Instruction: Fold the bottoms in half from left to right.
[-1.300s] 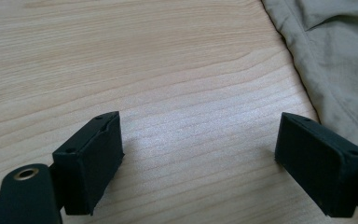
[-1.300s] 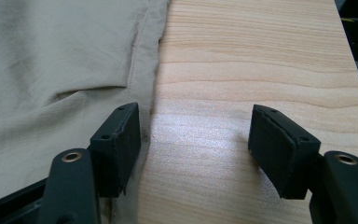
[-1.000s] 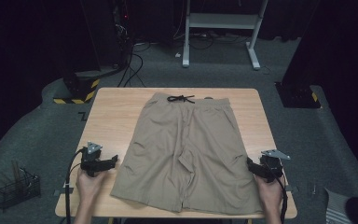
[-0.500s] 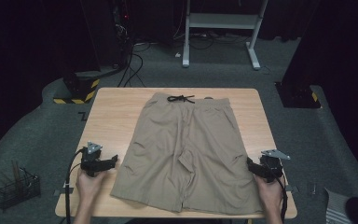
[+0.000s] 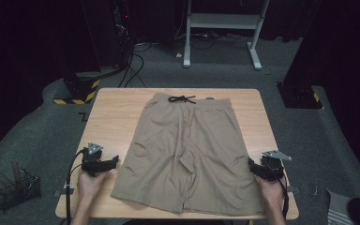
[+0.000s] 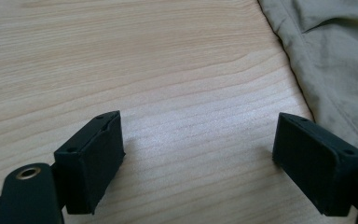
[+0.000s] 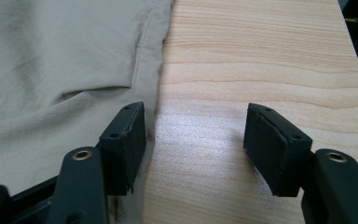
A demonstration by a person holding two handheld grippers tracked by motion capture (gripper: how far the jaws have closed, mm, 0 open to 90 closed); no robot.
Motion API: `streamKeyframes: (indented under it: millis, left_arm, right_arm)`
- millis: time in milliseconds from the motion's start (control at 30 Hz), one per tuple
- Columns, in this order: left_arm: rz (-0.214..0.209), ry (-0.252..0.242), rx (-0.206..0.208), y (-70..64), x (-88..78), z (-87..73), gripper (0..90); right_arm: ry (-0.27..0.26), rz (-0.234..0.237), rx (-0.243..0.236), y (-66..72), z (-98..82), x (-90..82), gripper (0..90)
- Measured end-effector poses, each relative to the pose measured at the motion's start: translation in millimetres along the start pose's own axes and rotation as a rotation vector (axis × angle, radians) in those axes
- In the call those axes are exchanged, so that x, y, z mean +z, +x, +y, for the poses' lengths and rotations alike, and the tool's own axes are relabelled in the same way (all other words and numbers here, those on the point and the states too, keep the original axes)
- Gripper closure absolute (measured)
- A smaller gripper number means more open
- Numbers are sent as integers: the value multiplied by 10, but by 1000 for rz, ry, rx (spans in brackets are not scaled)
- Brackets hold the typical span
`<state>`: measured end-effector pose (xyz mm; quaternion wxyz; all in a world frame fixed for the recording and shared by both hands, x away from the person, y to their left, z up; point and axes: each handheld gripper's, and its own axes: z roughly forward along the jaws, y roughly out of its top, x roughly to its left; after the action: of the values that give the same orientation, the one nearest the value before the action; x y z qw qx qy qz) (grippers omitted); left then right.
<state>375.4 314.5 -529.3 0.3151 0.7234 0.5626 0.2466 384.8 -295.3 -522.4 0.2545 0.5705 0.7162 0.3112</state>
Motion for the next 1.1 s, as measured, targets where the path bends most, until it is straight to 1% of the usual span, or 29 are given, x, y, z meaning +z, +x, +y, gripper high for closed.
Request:
streamKeyframes:
  millis: [100, 167, 200, 233, 300, 400, 433, 467, 500, 533, 567, 600, 633, 667, 700, 767, 800, 833, 900, 1000, 1067, 1100]
  left_arm:
    - [0, -4, -10, -5, -2, -3, 170]
    - [7, -11, -18, -1, -11, -7, 199]
    - [-2, -15, -28, 3, -12, -7, 201]
    - [-2, -15, -28, 3, -12, -7, 201]
    - [-16, -17, -33, 6, -12, -3, 201]
    - [-32, -27, -38, -11, -13, -1, 203]
    - [-39, -35, -38, -21, -17, 2, 206]
    - [-55, -48, -47, -35, -20, 7, 212]
    - [-68, -52, -41, -42, -29, 20, 220]
    - [-75, -60, -36, -59, -35, 46, 223]
    - [-83, -63, -35, -70, -40, 65, 225]
    - [-94, -69, -30, -85, -51, 104, 229]
    - [-94, -69, -30, -85, -51, 104, 232]
    - [-118, -86, -36, -105, -72, 165, 243]
    - [-128, -86, -38, -119, -79, 188, 249]
    - [-143, -98, -20, -166, -90, 245, 252]
    - [-143, -98, -20, -166, -90, 245, 257]
    - [-158, -105, -15, -197, -81, 273, 265]
    - [-178, -98, -10, -227, -47, 310, 264]
    - [-194, -103, 6, -256, -13, 356, 264]
    - [-213, -125, -7, -267, 9, 376, 267]
    - [-220, -127, -17, -270, 16, 379, 267]
  right_arm:
    - [4, 6, -2, -8, 12, 14, 346]
    - [8, 4, 3, -4, 22, 25, 327]
    - [9, 3, 4, -5, 23, 26, 324]
    - [9, 3, 4, -5, 23, 26, 324]
    - [9, 8, 1, -15, 26, 28, 326]
    - [1, 19, 23, -40, 26, 23, 336]
    - [-5, 21, 32, -47, 26, 22, 342]
    - [-13, 23, 41, -57, 30, 14, 349]
    - [-22, 20, 43, -60, 37, 3, 354]
    - [-36, 17, 36, -60, 47, -15, 360]
    - [-61, 15, 32, -52, 59, -41, 367]
    - [-70, 19, 32, -48, 68, -59, 373]
    - [-84, 29, 36, -45, 82, -81, 383]
    - [-85, 37, 45, -43, 95, -96, 387]
    - [-88, 44, 47, -42, 109, -106, 392]
    - [-93, 56, 44, -36, 128, -123, 413]
    - [-90, 65, 41, -30, 138, -125, 419]
    - [-90, 67, 31, -24, 146, -123, 425]
    - [-86, 72, 19, -10, 161, -115, 435]
    - [-98, 86, 15, 0, 188, -115, 448]
    - [-105, 88, 8, 12, 206, -113, 459]
    - [-103, 92, 8, 22, 216, -109, 465]
